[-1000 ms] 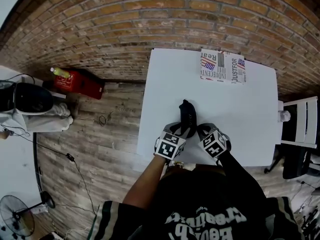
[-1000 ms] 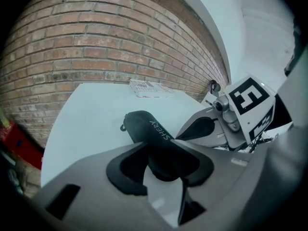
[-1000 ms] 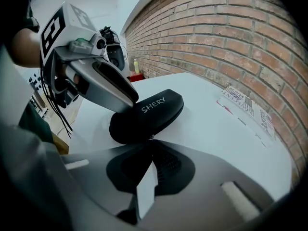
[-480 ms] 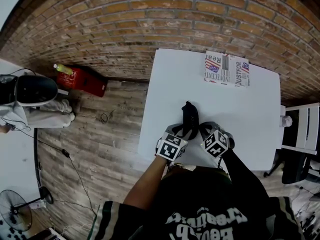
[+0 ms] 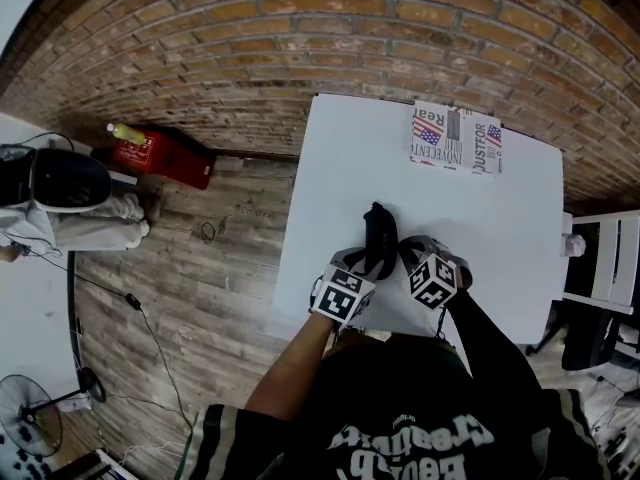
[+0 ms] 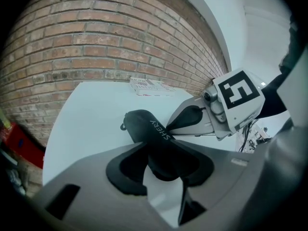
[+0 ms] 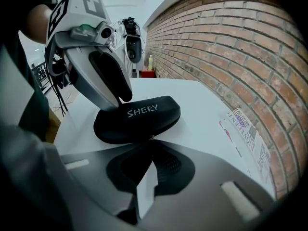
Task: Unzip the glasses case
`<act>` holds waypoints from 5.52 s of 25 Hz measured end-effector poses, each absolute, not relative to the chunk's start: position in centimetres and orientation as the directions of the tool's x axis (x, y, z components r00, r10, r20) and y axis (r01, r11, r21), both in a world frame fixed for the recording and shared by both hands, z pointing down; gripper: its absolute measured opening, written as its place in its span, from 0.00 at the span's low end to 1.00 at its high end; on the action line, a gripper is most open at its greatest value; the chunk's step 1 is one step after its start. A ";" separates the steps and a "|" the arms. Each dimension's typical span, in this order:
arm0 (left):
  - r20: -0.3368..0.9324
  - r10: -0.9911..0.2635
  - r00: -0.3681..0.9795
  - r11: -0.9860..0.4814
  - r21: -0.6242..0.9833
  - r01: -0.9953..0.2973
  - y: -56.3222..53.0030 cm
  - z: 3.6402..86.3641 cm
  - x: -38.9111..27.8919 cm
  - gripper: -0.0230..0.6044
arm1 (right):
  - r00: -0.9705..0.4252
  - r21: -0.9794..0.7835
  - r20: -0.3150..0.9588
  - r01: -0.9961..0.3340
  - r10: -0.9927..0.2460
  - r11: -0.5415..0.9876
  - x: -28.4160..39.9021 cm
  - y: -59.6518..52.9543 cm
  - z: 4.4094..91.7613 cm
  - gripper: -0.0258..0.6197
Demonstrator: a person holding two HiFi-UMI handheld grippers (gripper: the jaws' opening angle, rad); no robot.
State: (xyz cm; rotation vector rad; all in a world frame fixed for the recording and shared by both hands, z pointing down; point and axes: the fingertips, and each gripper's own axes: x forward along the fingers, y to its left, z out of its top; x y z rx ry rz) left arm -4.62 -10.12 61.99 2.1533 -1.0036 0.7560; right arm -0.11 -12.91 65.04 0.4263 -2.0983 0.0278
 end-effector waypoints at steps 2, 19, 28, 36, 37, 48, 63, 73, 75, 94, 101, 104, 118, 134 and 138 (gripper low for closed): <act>0.715 -0.438 0.544 -0.506 0.304 -0.807 -10.1 62.0 -4.6 0.28 | -0.477 0.159 0.829 -0.297 -0.291 0.942 -0.2 -13.2 65.0 0.06; 0.712 -0.500 0.493 -0.586 0.141 -0.798 -10.0 60.5 -3.5 0.46 | -0.475 0.128 0.825 -0.371 -0.306 0.920 -0.1 -14.1 64.8 0.06; 0.761 -0.484 0.431 -0.623 0.046 -0.781 -7.7 62.6 -4.0 0.43 | -0.472 0.018 0.840 -0.468 -0.267 0.884 0.6 -8.9 65.3 0.06; 0.770 -0.493 0.404 -0.616 0.019 -0.788 -6.6 62.6 -6.1 0.44 | -0.495 -0.019 0.831 -0.482 -0.254 0.876 -0.3 -5.8 65.2 0.06; 0.769 -0.496 0.404 -0.618 0.014 -0.786 -6.5 62.5 -6.2 0.44 | -0.499 -0.024 0.829 -0.485 -0.254 0.874 -0.3 -5.5 65.2 0.06; 0.719 -0.499 0.484 -0.667 0.037 -0.744 -7.2 62.1 -4.1 0.37 | -0.509 -0.058 0.817 -0.540 -0.270 0.840 -0.6 -4.8 65.8 0.06; 0.720 -0.497 0.485 -0.672 0.035 -0.740 -7.1 62.2 -4.0 0.37 | -0.470 -0.011 0.819 -0.586 -0.329 0.810 0.1 -5.1 65.8 0.06; 0.724 -0.495 0.481 -0.669 0.035 -0.743 -7.1 62.1 -4.0 0.37 | -0.454 0.001 0.822 -0.602 -0.343 0.799 1.3 -5.9 65.7 0.06; 0.724 -0.496 0.480 -0.667 0.037 -0.744 -7.2 62.1 -4.0 0.37 | -0.450 0.000 0.824 -0.609 -0.345 0.793 1.7 -6.2 65.7 0.06; 0.736 -0.468 0.489 -0.670 0.066 -0.740 -7.2 62.2 -4.2 0.37 | -0.432 0.025 0.828 -0.606 -0.356 0.795 3.5 -8.5 65.7 0.06; 0.736 -0.462 0.494 -0.672 0.072 -0.737 -7.3 62.2 -4.1 0.37 | -0.431 0.048 0.837 -0.557 -0.337 0.829 4.0 -9.5 65.6 0.06; 0.734 -0.466 0.494 -0.672 0.069 -0.737 -7.2 62.2 -4.1 0.37 | -0.431 0.053 0.842 -0.534 -0.325 0.844 4.0 -10.0 65.7 0.06; 0.721 -0.488 0.491 -0.673 0.047 -0.738 -7.2 61.5 -4.1 0.36 | -0.434 0.052 0.839 -0.537 -0.329 0.842 4.1 -11.3 65.4 0.06; 0.727 -0.440 0.527 -0.635 0.163 -0.755 -5.5 63.6 -6.0 0.25 | -0.413 -0.020 0.838 -0.676 -0.357 0.736 2.7 -5.6 65.0 0.06; 0.717 -0.469 0.516 -0.619 0.150 -0.771 -6.3 63.4 -7.7 0.27 | -0.427 -0.006 0.843 -0.617 -0.328 0.787 0.3 -3.9 65.4 0.06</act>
